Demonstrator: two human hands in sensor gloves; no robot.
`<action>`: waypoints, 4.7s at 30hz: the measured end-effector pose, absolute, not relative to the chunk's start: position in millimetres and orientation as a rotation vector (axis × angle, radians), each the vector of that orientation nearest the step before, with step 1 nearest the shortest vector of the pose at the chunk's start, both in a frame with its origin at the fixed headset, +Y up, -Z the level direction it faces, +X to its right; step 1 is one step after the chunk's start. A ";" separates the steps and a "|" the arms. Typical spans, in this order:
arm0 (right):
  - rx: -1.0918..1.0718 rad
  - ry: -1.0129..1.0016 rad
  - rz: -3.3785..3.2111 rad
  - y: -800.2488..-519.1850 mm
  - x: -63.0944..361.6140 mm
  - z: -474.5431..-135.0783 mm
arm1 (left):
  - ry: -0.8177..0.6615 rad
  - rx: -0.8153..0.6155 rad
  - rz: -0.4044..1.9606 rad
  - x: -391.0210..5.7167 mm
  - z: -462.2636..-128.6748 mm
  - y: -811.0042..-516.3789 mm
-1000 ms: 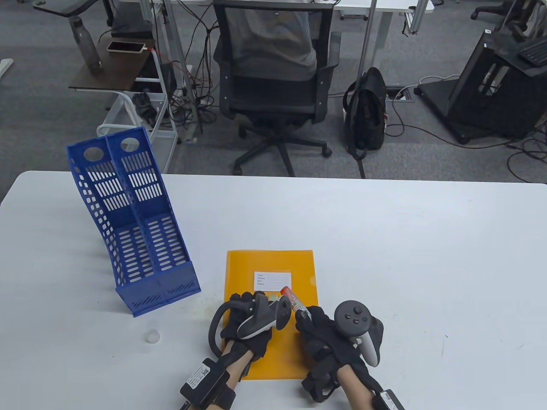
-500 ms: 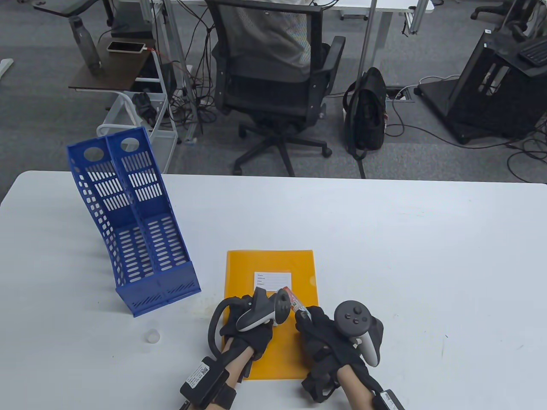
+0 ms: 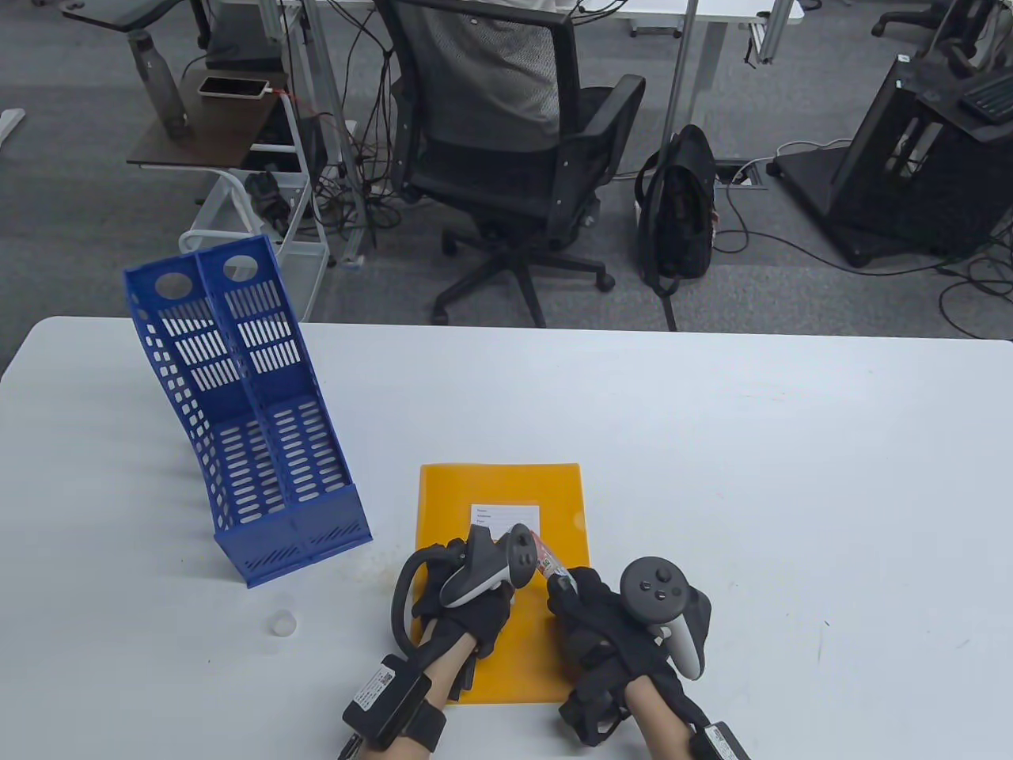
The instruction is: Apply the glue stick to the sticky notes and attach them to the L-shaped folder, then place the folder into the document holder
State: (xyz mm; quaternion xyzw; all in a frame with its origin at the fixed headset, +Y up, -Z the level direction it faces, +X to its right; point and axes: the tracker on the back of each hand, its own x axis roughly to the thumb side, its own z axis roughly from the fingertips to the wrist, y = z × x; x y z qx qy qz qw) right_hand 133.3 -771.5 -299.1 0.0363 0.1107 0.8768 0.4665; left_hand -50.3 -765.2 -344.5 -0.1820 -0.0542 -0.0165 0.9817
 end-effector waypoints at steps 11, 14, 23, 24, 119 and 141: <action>0.090 0.270 2.154 -771.6 133.9 -299.6 | -0.118 -0.449 -0.002 -54.8 -354.2 -765.7; 0.088 0.270 2.151 -771.7 133.9 -299.6 | -0.124 -0.454 -0.008 -54.5 -353.9 -764.8; 0.084 0.270 2.147 -772.1 134.5 -299.6 | -0.124 -0.451 -0.004 -54.6 -354.1 -765.5; 0.084 0.270 2.147 -772.1 134.5 -299.6 | -0.128 -0.455 -0.004 -54.5 -354.1 -765.4; 0.457 -0.116 3.076 -694.5 132.7 -262.4 | -0.203 -0.100 1.056 -136.1 -279.3 -744.7; 0.320 0.297 3.372 -746.8 176.7 -235.2 | -0.205 -0.124 1.020 -133.6 -277.7 -745.7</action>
